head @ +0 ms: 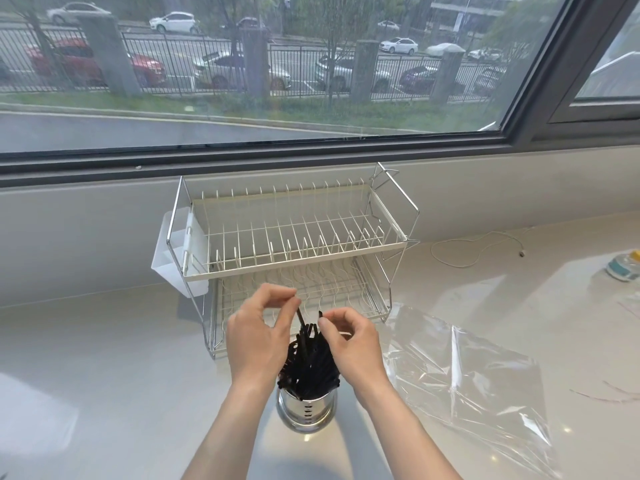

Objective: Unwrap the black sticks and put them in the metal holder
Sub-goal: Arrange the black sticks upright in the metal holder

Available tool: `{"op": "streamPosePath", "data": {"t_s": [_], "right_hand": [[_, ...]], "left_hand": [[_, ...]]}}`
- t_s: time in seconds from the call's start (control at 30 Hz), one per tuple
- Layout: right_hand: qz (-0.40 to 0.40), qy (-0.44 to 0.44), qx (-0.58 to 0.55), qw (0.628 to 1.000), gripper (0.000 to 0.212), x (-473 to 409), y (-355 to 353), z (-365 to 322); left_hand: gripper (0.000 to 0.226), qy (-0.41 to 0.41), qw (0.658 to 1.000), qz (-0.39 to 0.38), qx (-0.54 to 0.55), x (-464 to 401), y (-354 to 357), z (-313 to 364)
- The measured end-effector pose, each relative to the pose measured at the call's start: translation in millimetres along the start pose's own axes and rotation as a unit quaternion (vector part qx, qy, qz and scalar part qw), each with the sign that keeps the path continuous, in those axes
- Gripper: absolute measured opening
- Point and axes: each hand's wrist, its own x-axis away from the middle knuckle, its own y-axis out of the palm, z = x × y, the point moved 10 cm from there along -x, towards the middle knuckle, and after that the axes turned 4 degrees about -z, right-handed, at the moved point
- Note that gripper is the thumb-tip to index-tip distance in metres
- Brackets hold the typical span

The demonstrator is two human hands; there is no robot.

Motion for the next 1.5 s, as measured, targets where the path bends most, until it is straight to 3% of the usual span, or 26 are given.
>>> {"op": "streamPosePath", "data": {"t_s": [0.17, 0.27, 0.4, 0.57, 0.77, 0.97, 1.17, 1.33, 1.5], "right_hand": [[-0.035, 0.018, 0.015, 0.999, 0.01, 1, 1, 0], [-0.048, 0.012, 0.045, 0.998, 0.013, 0, 1, -4], [-0.035, 0.016, 0.048, 0.998, 0.014, -1, -3, -4], [-0.017, 0.047, -0.046, 0.998, 0.026, 3, -10, 5], [-0.006, 0.059, -0.113, 0.992, 0.03, 6, -17, 8], [0.042, 0.047, -0.131, 0.989, 0.033, 6, -28, 0], [0.036, 0.041, -0.151, 0.987, 0.031, 4, -27, -8], [0.029, 0.038, -0.182, 0.982, 0.033, 2, -27, -9], [0.002, 0.03, -0.232, 0.972, 0.029, -1, -24, -15]], "left_hand": [[0.014, 0.022, 0.989, 0.1, 0.11, -24, -51, 23], [0.017, 0.002, 0.985, 0.119, 0.126, -31, -66, 19], [0.017, -0.003, 0.994, 0.081, 0.07, -20, -59, 10], [0.015, 0.018, 1.0, 0.012, -0.022, -3, -31, 0], [0.017, 0.021, 0.977, -0.125, -0.174, 23, 17, -24], [0.023, 0.018, 0.981, -0.11, -0.158, 23, 23, -23], [0.031, 0.045, 0.96, -0.215, -0.173, 19, 63, -7], [0.025, 0.021, 0.971, -0.182, -0.155, 18, 64, -8], [0.035, 0.024, 0.978, -0.164, -0.128, 15, 61, -2]]}}
